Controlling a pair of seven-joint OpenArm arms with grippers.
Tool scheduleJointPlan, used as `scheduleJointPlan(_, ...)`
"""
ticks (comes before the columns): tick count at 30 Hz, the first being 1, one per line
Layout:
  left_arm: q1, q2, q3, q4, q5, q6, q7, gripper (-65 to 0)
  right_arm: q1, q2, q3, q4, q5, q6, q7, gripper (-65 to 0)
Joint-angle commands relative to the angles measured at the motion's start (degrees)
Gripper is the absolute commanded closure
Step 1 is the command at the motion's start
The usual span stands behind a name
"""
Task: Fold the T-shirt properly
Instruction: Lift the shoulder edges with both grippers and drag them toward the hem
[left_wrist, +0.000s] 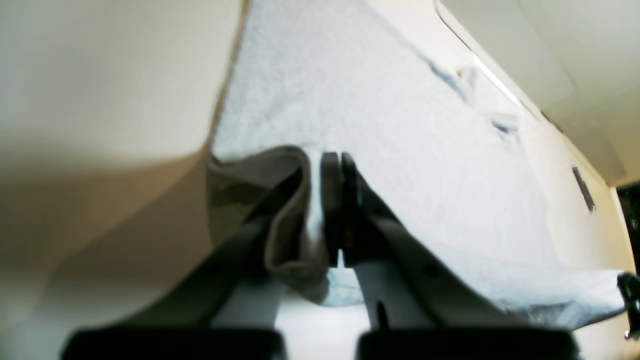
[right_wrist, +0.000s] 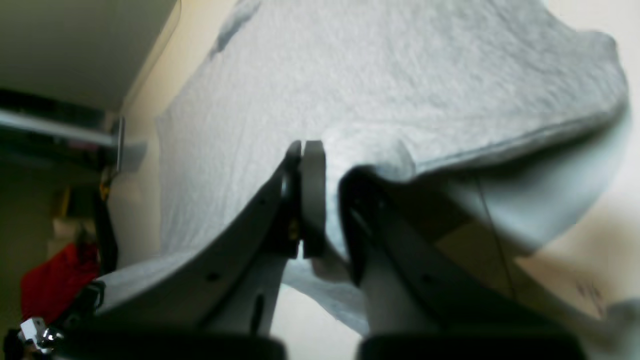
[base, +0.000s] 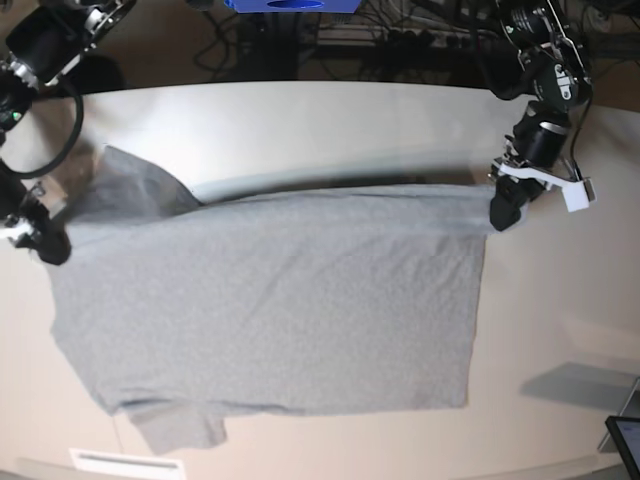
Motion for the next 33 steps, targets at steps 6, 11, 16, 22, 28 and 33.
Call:
scheduleJointPlan(6,-3.9,-0.6,-2.6,0.7,-1.0,1.1,-0.5,0.0,4.6,1.0,-0.3,-4.2,1.1,0.1,1.0,-0.1)
scheduleJointPlan(11,-5.2,-0.6,-1.9,-0.9,-1.0,4.7,-0.5,0.0,6.7,3.5,-2.6,-5.9,1.1,0.1,2.0,-0.1)
scheduleJointPlan(16,-5.3,-0.7,1.4,-2.2,-1.0,4.8,-0.5,0.0,6.8,6.0,-4.3,-7.4,1.1,0.1,3.8,-0.1)
scheduleJointPlan(22,-6.8,-0.6,3.7,-5.0,-1.0,4.8,-0.5,0.0,8.7,6.3,-4.5,-10.6,1.1,0.1,5.1,-0.1)
scheduleJointPlan(28,-9.3,-0.6,5.1,-7.5,-1.2,4.9,2.2,0.0,11.6,7.6,-9.6,-11.6,1.1,0.1,6.0,-0.1)
scheduleJointPlan(33,-10.2,-0.5,4.8,-7.9,-1.0,4.9,2.7,0.0,11.9,8.1,-14.5,-11.6,1.1,0.1,10.6,-0.1)
